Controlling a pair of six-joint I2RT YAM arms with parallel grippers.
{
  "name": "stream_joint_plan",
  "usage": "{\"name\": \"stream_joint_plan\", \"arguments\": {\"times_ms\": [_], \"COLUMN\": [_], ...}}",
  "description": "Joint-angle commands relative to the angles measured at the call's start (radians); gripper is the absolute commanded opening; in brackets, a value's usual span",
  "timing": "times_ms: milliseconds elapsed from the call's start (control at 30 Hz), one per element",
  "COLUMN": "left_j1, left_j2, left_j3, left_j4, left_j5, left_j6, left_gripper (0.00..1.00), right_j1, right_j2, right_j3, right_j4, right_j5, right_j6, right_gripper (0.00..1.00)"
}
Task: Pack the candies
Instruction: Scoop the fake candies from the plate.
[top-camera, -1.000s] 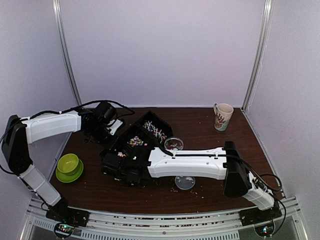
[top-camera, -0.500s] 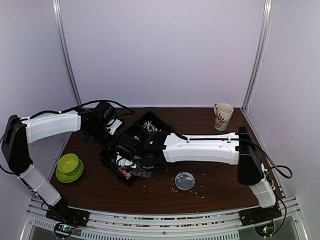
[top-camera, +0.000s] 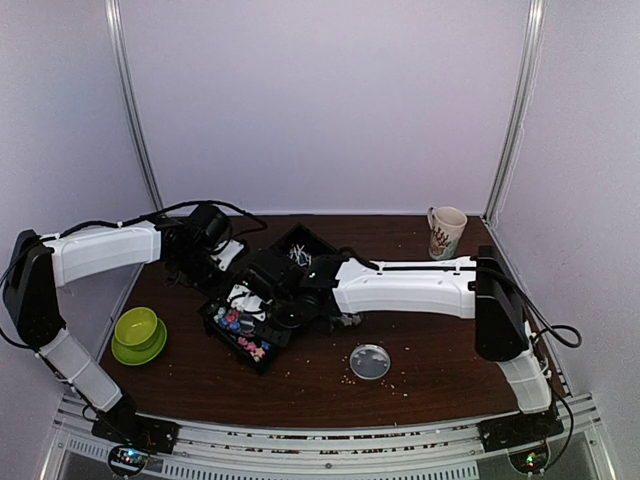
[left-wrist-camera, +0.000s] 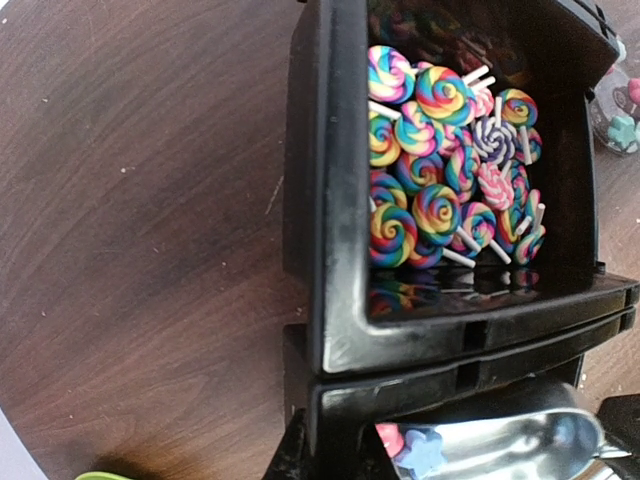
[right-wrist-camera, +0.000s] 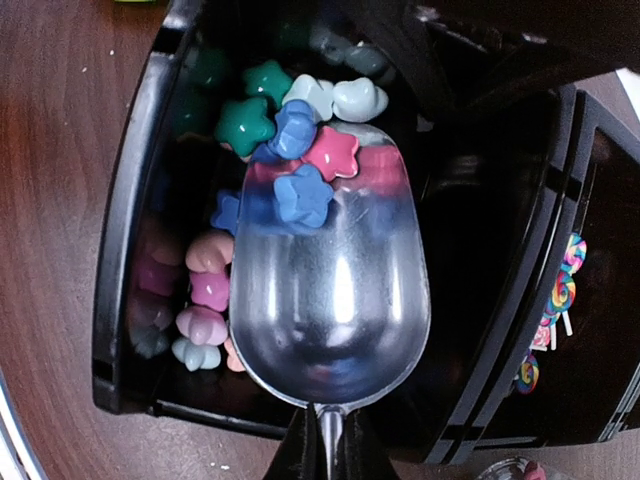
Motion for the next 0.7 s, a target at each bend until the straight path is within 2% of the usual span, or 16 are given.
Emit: {"name": "stream_joint_plan", "arguments": {"times_ms": [0, 300, 433, 667], "left_j1": [-0.012, 0.013, 0.047, 0.063], "left_j2": [-0.071, -0.078, -0.08, -0.071], "left_j3": [0.044, 0.032, 0.015, 0.016], "left_j4": [0.179, 0.209, 0.246, 0.242], "left_j5": [0.178, 0.245, 0.32, 0.34], "left_j6": [-0.039, -0.055, -0.08, -0.084], "left_gripper": [0.0, 0.0, 0.0, 0.0], "right_j1": [0.011, 0.01, 0.01, 0.007], "right_j2": [0.076, 0.065, 0.042, -0.025], "right_j3": [-0.026, -0.121, -0.189, -0.36], "right_j4": [0.062, 0.223, 0.315, 0.536], "right_j5": [-0.109, -0.193, -0.246, -0.224], "right_j6": [-0.003, 0.005, 0.024, 0.072], "right_gripper": [0.0, 0.0, 0.0, 0.0]}}
